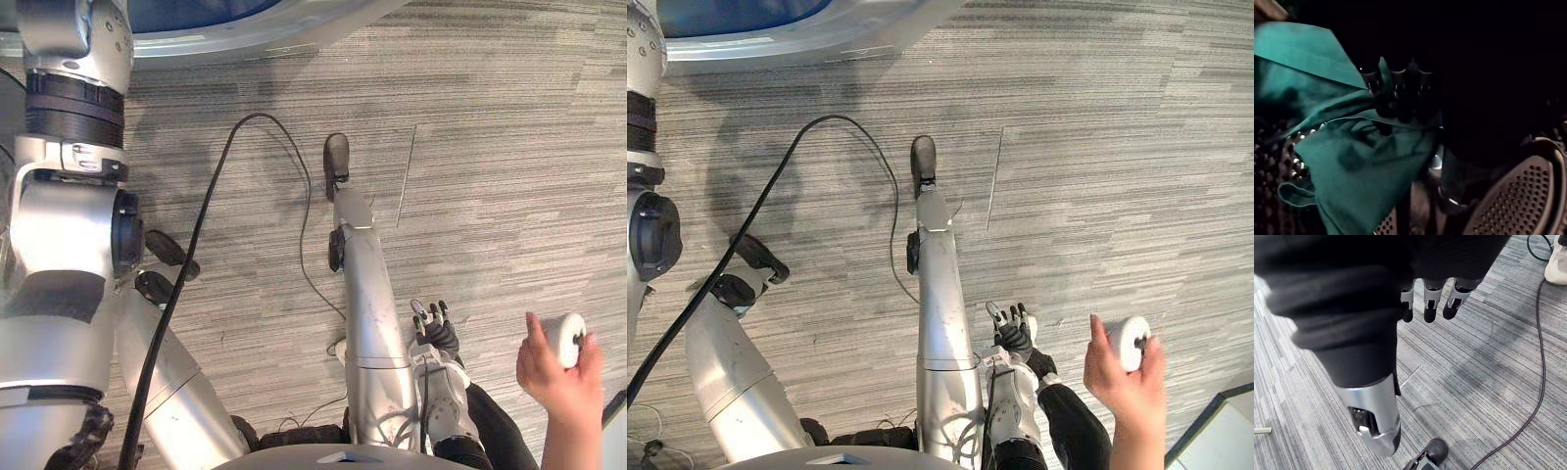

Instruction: Pick up the laundry basket with both hands and put the clothes into the washing machine.

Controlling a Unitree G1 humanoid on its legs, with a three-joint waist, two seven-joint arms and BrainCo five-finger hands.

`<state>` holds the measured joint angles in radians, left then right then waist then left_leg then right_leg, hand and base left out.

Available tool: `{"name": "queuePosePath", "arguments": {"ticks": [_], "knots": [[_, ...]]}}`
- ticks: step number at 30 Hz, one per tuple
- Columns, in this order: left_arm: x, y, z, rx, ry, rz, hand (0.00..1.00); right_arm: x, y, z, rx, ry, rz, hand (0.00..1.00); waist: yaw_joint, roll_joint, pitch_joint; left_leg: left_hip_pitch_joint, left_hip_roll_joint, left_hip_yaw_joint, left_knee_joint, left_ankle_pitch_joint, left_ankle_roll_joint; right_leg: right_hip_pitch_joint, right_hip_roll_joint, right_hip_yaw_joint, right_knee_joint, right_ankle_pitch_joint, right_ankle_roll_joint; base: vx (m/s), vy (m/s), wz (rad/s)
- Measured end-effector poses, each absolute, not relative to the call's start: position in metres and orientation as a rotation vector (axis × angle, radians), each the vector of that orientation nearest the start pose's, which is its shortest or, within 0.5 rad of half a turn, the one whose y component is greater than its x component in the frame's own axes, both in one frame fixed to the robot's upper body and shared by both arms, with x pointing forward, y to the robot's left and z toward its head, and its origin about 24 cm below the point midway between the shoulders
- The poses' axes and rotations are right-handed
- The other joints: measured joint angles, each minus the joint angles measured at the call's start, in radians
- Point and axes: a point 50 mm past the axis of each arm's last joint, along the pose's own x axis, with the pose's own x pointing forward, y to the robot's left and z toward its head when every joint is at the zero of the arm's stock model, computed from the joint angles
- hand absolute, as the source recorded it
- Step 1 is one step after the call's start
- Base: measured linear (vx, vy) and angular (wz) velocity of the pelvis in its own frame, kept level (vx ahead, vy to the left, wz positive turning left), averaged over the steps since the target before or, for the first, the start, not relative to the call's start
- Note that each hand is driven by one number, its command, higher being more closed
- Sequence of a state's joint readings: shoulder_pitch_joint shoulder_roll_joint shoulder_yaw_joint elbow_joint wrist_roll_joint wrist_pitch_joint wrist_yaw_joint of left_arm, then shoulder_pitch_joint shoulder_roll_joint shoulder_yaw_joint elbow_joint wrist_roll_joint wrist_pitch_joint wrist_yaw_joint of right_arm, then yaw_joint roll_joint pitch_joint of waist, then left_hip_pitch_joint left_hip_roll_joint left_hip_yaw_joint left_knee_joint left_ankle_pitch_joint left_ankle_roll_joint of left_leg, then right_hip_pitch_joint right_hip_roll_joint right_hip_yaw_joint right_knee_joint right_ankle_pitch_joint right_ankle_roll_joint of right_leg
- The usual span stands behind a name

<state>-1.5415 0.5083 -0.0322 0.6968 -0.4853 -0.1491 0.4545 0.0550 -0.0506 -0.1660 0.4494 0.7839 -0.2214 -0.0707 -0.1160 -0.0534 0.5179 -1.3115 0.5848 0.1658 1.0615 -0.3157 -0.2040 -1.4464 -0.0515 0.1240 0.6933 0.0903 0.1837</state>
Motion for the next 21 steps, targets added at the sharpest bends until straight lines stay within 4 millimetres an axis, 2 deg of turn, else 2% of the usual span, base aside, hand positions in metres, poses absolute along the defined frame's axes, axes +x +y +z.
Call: {"name": "queuePosePath", "arguments": {"ticks": [2, 6, 11, 14, 15, 18, 19, 21], "knots": [[0.351, 0.191, 0.435, -0.312, -0.925, 0.301, 0.0, 0.206, -0.22, -0.055, 0.694, 0.214, -0.516, 0.0, 0.0, 0.0, 0.0, 0.0, 0.0, 0.0, -0.001, 0.0, 0.0, 0.0, 0.0, 0.0, 0.0, 0.0, 0.0, -0.01, 0.058, 0.0], [0.362, 0.183, 0.41, -0.53, -0.836, 0.228, 0.0, 0.206, -0.22, -0.055, 0.693, 0.216, -0.518, 0.0, -0.002, 0.0, 0.0, 0.0, -0.008, -0.001, -0.003, 0.001, 0.0, 0.0, -0.008, -0.001, 0.003, -0.001, 0.002, 0.0, 0.046, 0.05], [0.34, 0.164, 0.383, -0.61, -0.932, 0.153, 0.0, 0.206, -0.22, -0.054, 0.689, 0.216, -0.516, 0.0, 0.0, 0.0, 0.0, 0.004, -0.019, -0.007, -0.001, 0.002, 0.0, 0.0, -0.017, -0.001, 0.024, -0.01, 0.006, 0.0, 0.024, 0.09], [0.335, 0.15, 0.345, -0.658, -0.894, 0.151, 0.0, 0.209, -0.218, -0.052, 0.673, 0.216, -0.489, 0.0, 0.003, 0.0, 0.0, 0.004, -0.037, -0.019, -0.002, 0.008, 0.004, 0.002, -0.032, -0.003, 0.043, -0.024, 0.006, 0.0, 0.049, 0.18], [0.334, 0.148, 0.337, -0.655, -0.881, 0.158, 0.0, 0.209, -0.217, -0.052, 0.671, 0.217, -0.485, 0.0, 0.004, 0.0, 0.0, 0.004, -0.039, -0.022, -0.002, 0.006, 0.007, 0.004, -0.034, -0.004, 0.047, -0.029, 0.009, -0.01, 0.049, 0.2], [0.328, 0.134, 0.293, -0.663, -0.804, 0.166, 0.0, 0.21, -0.218, -0.05, 0.667, 0.202, -0.485, 0.0, 0.007, 0.001, 0.0, 0.008, -0.053, -0.036, -0.009, 0.009, 0.011, 0.017, -0.048, -0.014, 0.049, -0.036, 0.013, -0.01, 0.055, 0.15], [0.326, 0.132, 0.285, -0.662, -0.791, 0.164, 0.0, 0.21, -0.218, -0.05, 0.665, 0.199, -0.484, 0.0, 0.009, 0.001, 0.0, 0.009, -0.055, -0.036, -0.011, 0.01, 0.011, 0.019, -0.049, -0.014, 0.048, -0.036, 0.013, 0.0, 0.069, 0.15], [0.32, 0.121, 0.258, -0.631, -0.73, 0.141, 0.0, 0.211, -0.218, -0.048, 0.664, 0.191, -0.481, 0.0, 0.017, 0.001, 0.001, 0.024, -0.064, -0.038, -0.018, 0.014, 0.011, 0.034, -0.055, -0.016, 0.047, -0.036, 0.014, 0.01, 0.057, 0.09]]}}
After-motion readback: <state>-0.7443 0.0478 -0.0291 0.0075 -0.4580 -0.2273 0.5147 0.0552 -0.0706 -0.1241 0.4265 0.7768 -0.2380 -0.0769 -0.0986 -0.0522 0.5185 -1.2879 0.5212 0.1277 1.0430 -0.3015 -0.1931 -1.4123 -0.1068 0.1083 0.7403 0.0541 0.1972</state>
